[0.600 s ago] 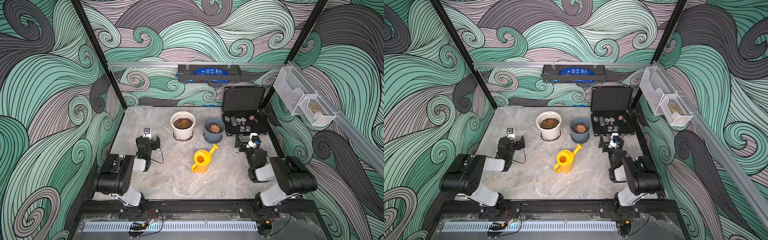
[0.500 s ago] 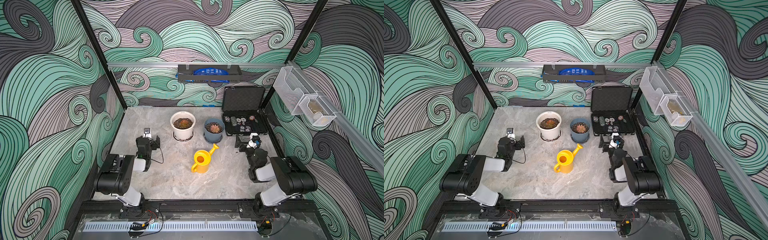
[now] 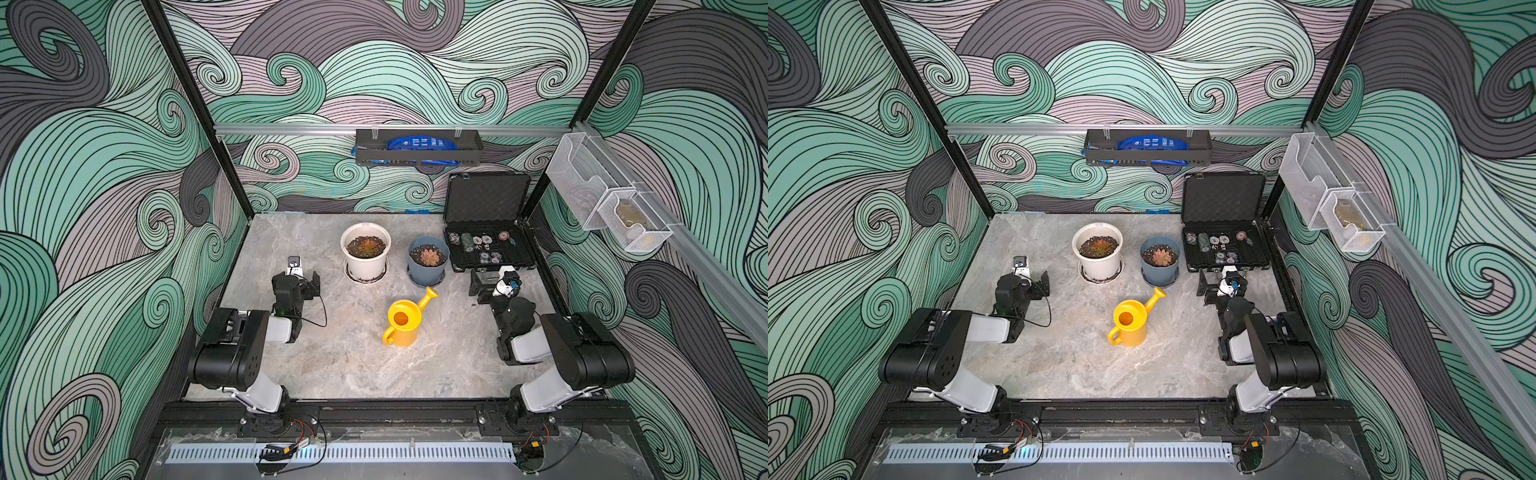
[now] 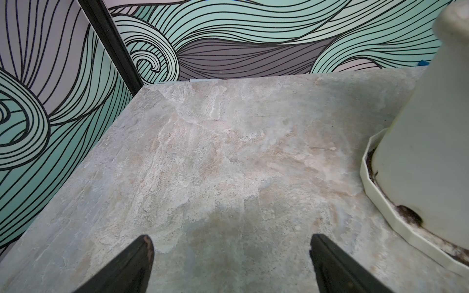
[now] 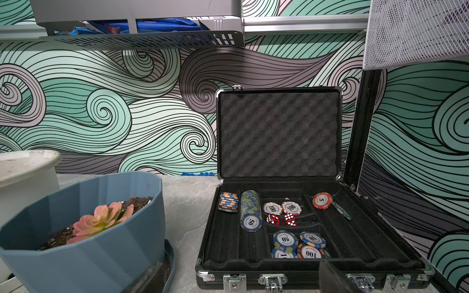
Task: Water the succulent around the soil edge
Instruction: Pick up the watering can from the center of the board.
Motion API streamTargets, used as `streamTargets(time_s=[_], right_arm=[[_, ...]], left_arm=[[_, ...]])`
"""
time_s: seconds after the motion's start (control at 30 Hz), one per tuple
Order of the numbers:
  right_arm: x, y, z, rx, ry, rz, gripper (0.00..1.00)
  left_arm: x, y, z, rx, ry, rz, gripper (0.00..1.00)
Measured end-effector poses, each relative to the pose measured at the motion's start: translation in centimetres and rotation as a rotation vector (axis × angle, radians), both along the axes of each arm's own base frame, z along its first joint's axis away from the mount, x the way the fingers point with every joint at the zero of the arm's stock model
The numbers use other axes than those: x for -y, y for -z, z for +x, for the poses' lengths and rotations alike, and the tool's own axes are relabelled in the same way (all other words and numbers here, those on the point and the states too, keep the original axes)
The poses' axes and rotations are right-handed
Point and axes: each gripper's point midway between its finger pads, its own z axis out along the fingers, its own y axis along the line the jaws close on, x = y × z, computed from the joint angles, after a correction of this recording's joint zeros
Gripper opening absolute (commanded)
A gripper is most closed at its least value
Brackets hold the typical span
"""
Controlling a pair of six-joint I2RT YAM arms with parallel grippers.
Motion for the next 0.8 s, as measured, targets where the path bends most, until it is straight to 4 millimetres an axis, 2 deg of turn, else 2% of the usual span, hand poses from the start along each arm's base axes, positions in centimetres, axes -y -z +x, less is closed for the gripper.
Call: streamTargets(time_s=[0.53, 0.6, 0.67, 0.73, 0.8], right_arm=[[-0.1, 0.0, -0.2, 0.002, -0.003, -0.001, 0.99], [-0.3, 0.1, -0.8, 0.006, 0.004, -0.012, 0.99], [-1.2, -0.3, -2.1, 0.022, -0.001, -0.038, 0.99], [-2.7, -2.1, -3.7, 0.085, -0.025, -0.074, 0.99], [-4.0, -4.7, -4.9, 0.170, -0.044, -0.077, 0.99]], left_arm=[[0.5, 0.6, -0.6, -0.050, 0.029, -0.005, 0.99], [0.4, -0.5, -0.8, -0.031, 0.025, -0.002, 0.99], [0.0, -2.4, -1.3, 0.000, -0.007, 0.004, 0.99], [0.0, -5.3, -1.8, 0.049, -0.064, 0.024, 0.99], [1.6, -7.8, -2.1, 0.097, -0.057, 0.038, 0.99]])
